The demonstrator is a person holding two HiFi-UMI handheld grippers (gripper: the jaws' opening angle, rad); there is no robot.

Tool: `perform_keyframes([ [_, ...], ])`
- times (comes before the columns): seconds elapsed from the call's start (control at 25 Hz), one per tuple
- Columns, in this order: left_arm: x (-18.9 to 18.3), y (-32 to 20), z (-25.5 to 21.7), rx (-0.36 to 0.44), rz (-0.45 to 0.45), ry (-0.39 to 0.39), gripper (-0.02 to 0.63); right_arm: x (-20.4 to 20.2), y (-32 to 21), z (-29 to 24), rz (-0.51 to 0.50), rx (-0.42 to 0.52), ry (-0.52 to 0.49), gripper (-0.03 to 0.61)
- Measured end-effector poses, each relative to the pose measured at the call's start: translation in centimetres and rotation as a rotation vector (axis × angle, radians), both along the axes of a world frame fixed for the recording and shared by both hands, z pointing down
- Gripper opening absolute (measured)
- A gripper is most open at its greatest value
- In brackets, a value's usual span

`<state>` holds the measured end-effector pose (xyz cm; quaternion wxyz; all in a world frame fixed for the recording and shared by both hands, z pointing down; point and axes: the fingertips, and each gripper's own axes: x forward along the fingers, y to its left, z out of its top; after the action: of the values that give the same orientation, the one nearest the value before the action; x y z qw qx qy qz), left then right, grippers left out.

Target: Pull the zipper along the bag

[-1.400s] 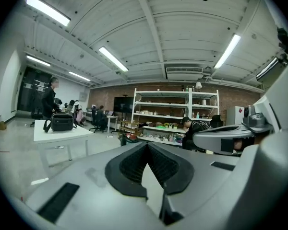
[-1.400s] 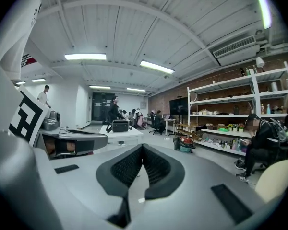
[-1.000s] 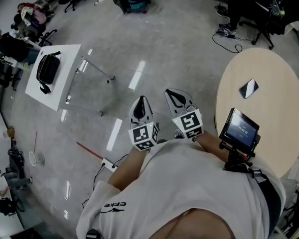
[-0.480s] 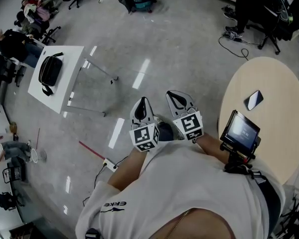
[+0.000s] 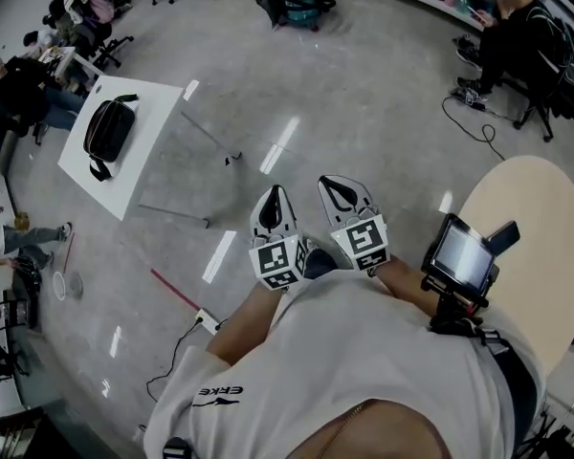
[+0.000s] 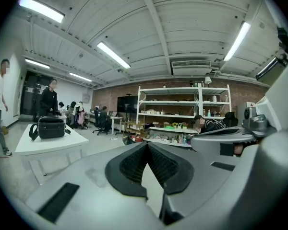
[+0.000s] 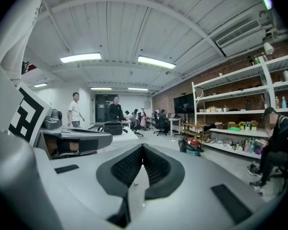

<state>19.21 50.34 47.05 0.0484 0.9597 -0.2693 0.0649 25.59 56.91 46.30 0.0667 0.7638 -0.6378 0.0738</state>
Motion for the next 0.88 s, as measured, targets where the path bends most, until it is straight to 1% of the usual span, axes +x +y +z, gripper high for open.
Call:
perform_keyframes([
  [0.2, -1.0, -6.2, -0.5, 0.002, -0.064, 0.004, 0.003, -0.8, -6.7, -0.8, -0.068, 0.007, 0.008, 0.005],
  [0.36, -3.2, -11.7, -1.0, 0.005, -0.140, 0.012, 0.003, -2.6, -12.6, -1.3, -0.146, 0.009, 0.017, 0.005],
  [0.52, -5.7, -16.3, -0.7, 0.006, -0.196, 0.018, 0.003, -4.8, -17.5, -1.1, -0.197, 0.009, 0.020, 0.005],
  [0.6, -6.9, -18.1, -0.4, -0.001, -0.227, 0.015, 0.003, -5.9, -19.4, -1.2, -0.224, 0.008, 0.020, 0.005],
  [0.72, -8.6, -19.5, 0.1, -0.016, -0.271, 0.015, 0.003, -7.4, -21.0, -1.0, -0.267, -0.002, 0.024, 0.005],
  [0.88, -9.9, -20.9, 0.3, -0.027, -0.327, 0.024, 0.003, -8.2, -22.7, -0.7, -0.307, -0.020, 0.022, 0.005],
])
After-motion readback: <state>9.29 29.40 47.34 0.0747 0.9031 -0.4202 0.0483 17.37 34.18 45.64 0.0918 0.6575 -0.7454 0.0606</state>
